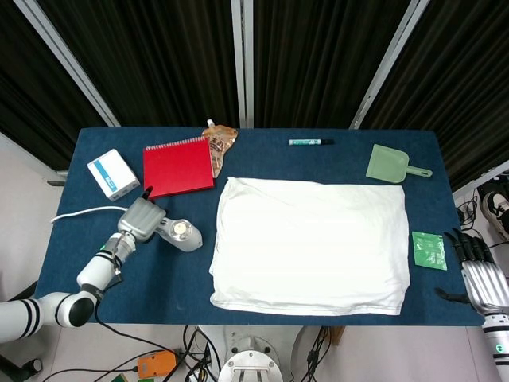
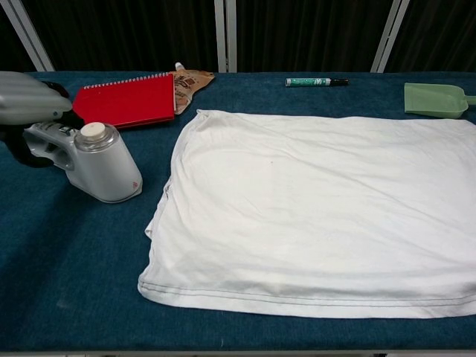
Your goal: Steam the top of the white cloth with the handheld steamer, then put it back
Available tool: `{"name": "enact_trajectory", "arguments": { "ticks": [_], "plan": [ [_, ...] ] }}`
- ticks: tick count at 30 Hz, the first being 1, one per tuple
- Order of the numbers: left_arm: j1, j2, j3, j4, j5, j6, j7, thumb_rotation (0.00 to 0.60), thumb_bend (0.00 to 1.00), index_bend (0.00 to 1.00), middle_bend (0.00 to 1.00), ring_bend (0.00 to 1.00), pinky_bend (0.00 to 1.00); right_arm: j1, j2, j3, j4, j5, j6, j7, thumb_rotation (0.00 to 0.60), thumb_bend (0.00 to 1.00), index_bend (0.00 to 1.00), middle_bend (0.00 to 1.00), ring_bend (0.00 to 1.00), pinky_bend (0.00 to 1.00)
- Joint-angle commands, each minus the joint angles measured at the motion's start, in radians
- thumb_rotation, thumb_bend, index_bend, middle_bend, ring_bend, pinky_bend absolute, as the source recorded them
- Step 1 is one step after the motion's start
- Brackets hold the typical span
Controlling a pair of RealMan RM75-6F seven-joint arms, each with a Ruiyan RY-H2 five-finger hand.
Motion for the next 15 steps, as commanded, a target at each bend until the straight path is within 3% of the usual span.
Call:
{"name": "enact_trajectory", "arguments": {
  "ticks": [1,8,15],
  "plan": [
    [-0.007,-0.005,0.007,0.006,-0.008,-0.004,-0.004,0.6,0.26,0.45,0.55,0.4,0.0,0.0,-0.001,0.0,0.003,0.0,-0.001,0.002,0.6,0.03,0.0,0.04,0.0,0.06],
    [-0.033,-0.014,0.025,0.014,-0.053,-0.027,-0.021,0.6,0.28,0.52,0.64,0.49,0.0,-0.004,-0.003,0.001,0.007,0.002,0.005,0.011,0.6,0.03,0.0,0.04,0.0,0.06],
    [-0.069,0.004,0.038,-0.005,-0.135,-0.071,-0.05,0.6,0.39,0.58,0.73,0.59,0.0,-0.007,-0.002,0.003,0.005,0.004,0.009,0.012,0.6,0.03,0.0,0.04,0.0,0.05]
  ]
}}
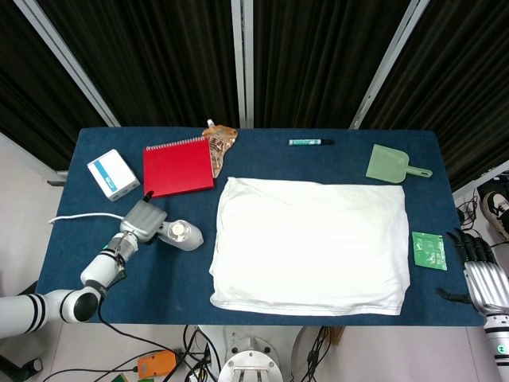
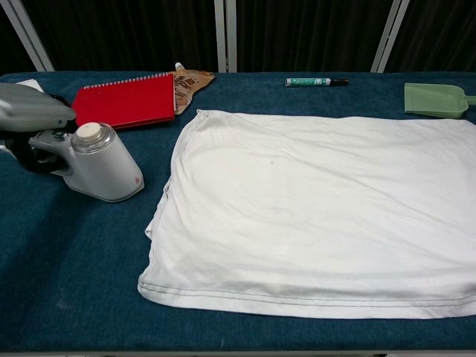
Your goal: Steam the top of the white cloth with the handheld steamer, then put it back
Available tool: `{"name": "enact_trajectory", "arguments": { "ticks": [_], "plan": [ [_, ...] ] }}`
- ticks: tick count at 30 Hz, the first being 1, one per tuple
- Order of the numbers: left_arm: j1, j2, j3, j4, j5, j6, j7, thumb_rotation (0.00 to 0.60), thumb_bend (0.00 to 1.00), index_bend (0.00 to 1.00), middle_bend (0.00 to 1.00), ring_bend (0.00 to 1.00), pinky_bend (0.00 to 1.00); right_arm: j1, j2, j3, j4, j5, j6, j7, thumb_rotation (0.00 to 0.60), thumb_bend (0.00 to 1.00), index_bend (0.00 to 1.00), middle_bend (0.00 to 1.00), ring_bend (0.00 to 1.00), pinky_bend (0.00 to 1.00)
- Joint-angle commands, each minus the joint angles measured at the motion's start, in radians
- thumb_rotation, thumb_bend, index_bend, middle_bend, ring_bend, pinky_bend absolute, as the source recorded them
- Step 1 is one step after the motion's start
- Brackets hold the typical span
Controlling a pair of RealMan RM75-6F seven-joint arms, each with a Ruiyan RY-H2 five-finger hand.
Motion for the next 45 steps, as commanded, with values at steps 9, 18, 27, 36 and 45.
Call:
{"name": "enact_trajectory", "arguments": {
  "ticks": [9,18,27,36,45],
  "plan": [
    [-0.041,0.044,0.023,-0.032,-0.099,-0.063,-0.097,0.6,0.5,0.72,0.86,0.7,0.48,-0.001,0.005,0.0,-0.01,-0.003,0.002,-0.006,0.6,0.03,0.0,0.04,0.0,0.05],
    [0.02,0.125,-0.011,-0.093,0.022,-0.037,-0.288,0.6,0.69,0.76,0.95,0.78,0.69,0.015,0.005,-0.014,-0.027,-0.021,-0.029,-0.03,0.6,0.03,0.0,0.04,0.0,0.05],
    [0.002,0.223,-0.089,-0.225,0.118,-0.104,-0.45,0.6,0.76,0.76,0.97,0.8,0.69,0.052,-0.024,-0.067,-0.031,-0.075,-0.12,-0.058,0.6,0.03,0.0,0.04,0.0,0.06],
    [-0.087,0.125,-0.183,-0.231,0.119,-0.199,-0.592,0.6,0.76,0.79,1.0,0.83,0.69,0.072,-0.046,-0.109,-0.007,-0.105,-0.177,-0.067,0.6,0.04,0.01,0.04,0.0,0.06],
    [-0.182,-0.106,-0.179,-0.118,0.044,-0.112,-0.549,0.554,0.75,0.79,1.0,0.83,0.69,0.109,-0.064,-0.133,0.003,-0.128,-0.241,-0.079,0.6,0.05,0.02,0.04,0.0,0.06]
  ]
}}
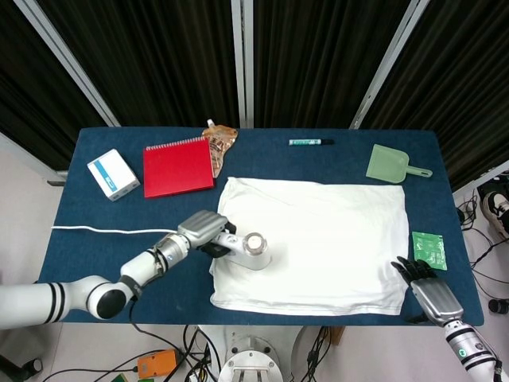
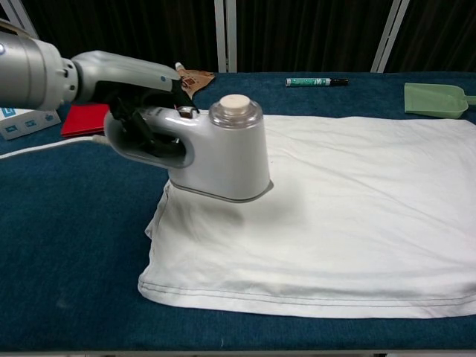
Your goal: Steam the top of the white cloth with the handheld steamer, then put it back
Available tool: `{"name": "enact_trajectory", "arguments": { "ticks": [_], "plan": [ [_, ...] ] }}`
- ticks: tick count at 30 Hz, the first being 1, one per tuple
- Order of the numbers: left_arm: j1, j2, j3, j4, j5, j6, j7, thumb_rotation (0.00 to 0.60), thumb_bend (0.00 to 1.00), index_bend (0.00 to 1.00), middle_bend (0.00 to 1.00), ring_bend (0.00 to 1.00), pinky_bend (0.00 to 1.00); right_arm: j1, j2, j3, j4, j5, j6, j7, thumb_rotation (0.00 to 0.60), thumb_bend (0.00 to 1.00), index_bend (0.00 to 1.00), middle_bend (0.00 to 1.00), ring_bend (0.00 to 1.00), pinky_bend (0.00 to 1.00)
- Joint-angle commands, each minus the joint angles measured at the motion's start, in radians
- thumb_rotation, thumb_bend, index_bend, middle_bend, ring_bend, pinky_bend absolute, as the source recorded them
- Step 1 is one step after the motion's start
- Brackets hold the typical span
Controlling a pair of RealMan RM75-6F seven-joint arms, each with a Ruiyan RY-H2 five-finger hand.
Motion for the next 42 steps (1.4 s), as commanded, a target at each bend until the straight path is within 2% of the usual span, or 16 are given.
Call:
{"name": "enact_trajectory", "arguments": {
  "ticks": [1,7,13,19,28,32,37,42],
  "plan": [
    [-0.054,-0.112,0.006,0.062,-0.062,0.068,0.046,0.553,0.75,0.79,1.0,0.83,0.69,0.015,-0.004,-0.006,-0.004,-0.007,-0.023,-0.01,0.6,0.05,0.02,0.04,0.0,0.06],
    [-0.101,-0.247,0.032,0.144,-0.129,0.175,0.158,0.549,0.74,0.79,1.0,0.83,0.69,0.036,-0.008,-0.011,-0.015,-0.014,-0.044,-0.022,0.6,0.06,0.02,0.04,0.0,0.06],
    [-0.13,-0.328,0.041,0.23,-0.208,0.221,0.232,0.55,0.74,0.79,1.0,0.83,0.69,0.041,-0.011,-0.012,-0.012,-0.006,-0.046,-0.017,0.6,0.06,0.02,0.04,0.0,0.06],
    [-0.122,-0.349,0.034,0.313,-0.251,0.229,0.237,0.552,0.74,0.79,1.0,0.83,0.69,0.045,-0.015,-0.01,-0.005,0.007,-0.05,-0.007,0.6,0.06,0.02,0.04,0.0,0.06],
    [-0.062,-0.319,0.028,0.415,-0.269,0.265,0.216,0.548,0.74,0.79,1.0,0.82,0.69,0.054,-0.021,-0.003,0.008,0.027,-0.057,0.01,0.6,0.06,0.02,0.04,0.0,0.06],
    [-0.023,-0.277,0.009,0.386,-0.26,0.291,0.187,0.549,0.74,0.79,1.0,0.82,0.69,0.055,-0.026,0.003,0.02,0.035,-0.051,0.021,0.6,0.06,0.02,0.04,0.0,0.06],
    [0.025,-0.229,-0.037,0.257,-0.182,0.338,0.106,0.539,0.74,0.79,1.0,0.82,0.69,0.061,-0.032,0.003,0.028,0.032,-0.052,0.028,0.6,0.06,0.02,0.04,0.0,0.06],
    [0.026,-0.263,-0.029,0.2,-0.108,0.374,0.133,0.513,0.74,0.79,1.0,0.82,0.69,0.063,-0.039,0.0,0.031,0.025,-0.049,0.028,0.6,0.06,0.02,0.04,0.0,0.06]
  ]
}}
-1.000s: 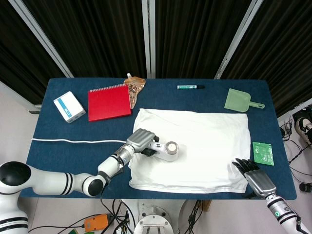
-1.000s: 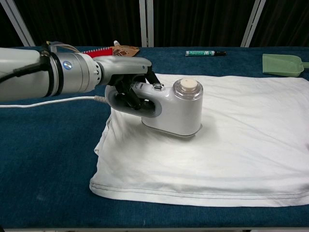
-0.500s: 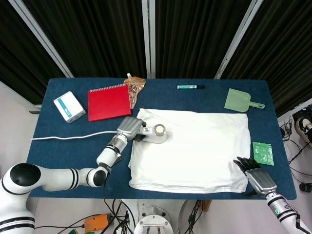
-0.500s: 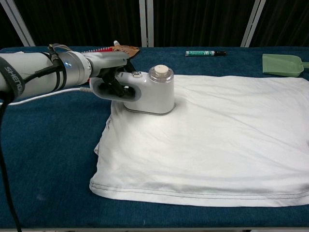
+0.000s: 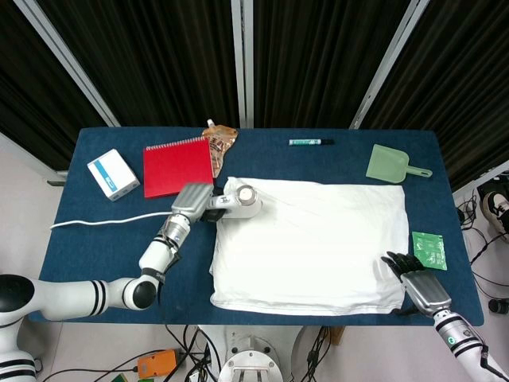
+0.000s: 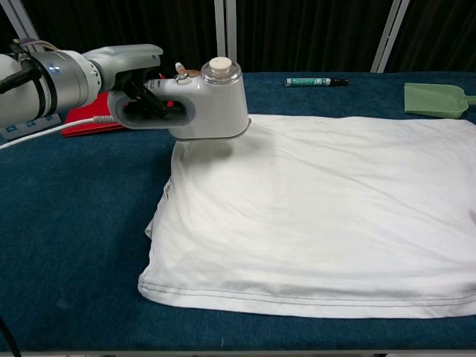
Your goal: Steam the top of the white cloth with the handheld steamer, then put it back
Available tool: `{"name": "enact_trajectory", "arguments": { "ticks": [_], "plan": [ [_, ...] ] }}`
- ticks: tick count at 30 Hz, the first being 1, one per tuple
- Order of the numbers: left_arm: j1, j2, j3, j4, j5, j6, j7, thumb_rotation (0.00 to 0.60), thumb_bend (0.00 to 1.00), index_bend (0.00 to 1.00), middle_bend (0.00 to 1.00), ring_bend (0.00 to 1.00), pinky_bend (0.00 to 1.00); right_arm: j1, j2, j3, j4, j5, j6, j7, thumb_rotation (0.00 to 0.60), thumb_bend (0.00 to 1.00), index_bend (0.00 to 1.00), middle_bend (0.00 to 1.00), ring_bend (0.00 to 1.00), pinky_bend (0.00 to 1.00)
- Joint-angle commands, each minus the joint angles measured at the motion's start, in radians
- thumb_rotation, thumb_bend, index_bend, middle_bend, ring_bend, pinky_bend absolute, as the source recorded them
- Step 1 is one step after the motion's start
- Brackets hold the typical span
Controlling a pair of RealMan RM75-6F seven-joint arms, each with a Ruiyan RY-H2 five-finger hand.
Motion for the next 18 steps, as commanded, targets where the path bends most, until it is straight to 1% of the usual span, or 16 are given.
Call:
{"name": "enact_trajectory", "arguments": {
  "ticks": [1,3,6,10,14,18],
  "plan": [
    [0.003,-0.035,-0.003,-0.034,0.04,0.029,0.02,0.511,0.74,0.79,1.0,0.82,0.69,0.0,-0.002,-0.002,0.001,-0.002,0.001,0.001,0.6,0.06,0.02,0.04,0.0,0.06],
    [-0.014,-0.08,-0.004,-0.02,0.033,0.03,0.052,0.511,0.73,0.79,1.0,0.82,0.69,0.0,-0.004,-0.004,0.003,-0.002,0.002,0.003,0.6,0.06,0.02,0.04,0.0,0.06],
    [-0.047,-0.153,-0.013,0.031,0.015,0.035,0.106,0.512,0.73,0.79,1.0,0.82,0.69,-0.002,-0.007,-0.007,0.008,-0.001,0.004,0.008,0.6,0.06,0.02,0.04,0.0,0.06],
    [-0.086,-0.247,-0.049,0.117,-0.042,0.026,0.148,0.512,0.73,0.79,1.0,0.82,0.69,-0.006,-0.009,-0.01,0.014,0.001,0.007,0.015,0.6,0.06,0.02,0.04,0.0,0.06],
    [-0.113,-0.304,-0.075,0.192,-0.092,0.013,0.184,0.512,0.72,0.79,1.0,0.82,0.69,-0.007,-0.01,-0.011,0.019,0.003,0.009,0.022,0.6,0.06,0.02,0.04,0.0,0.06],
    [-0.118,-0.318,-0.084,0.223,-0.134,-0.009,0.206,0.512,0.72,0.79,1.0,0.82,0.69,-0.005,-0.011,-0.011,0.024,0.006,0.006,0.028,0.6,0.06,0.02,0.04,0.0,0.06]
  ]
}}
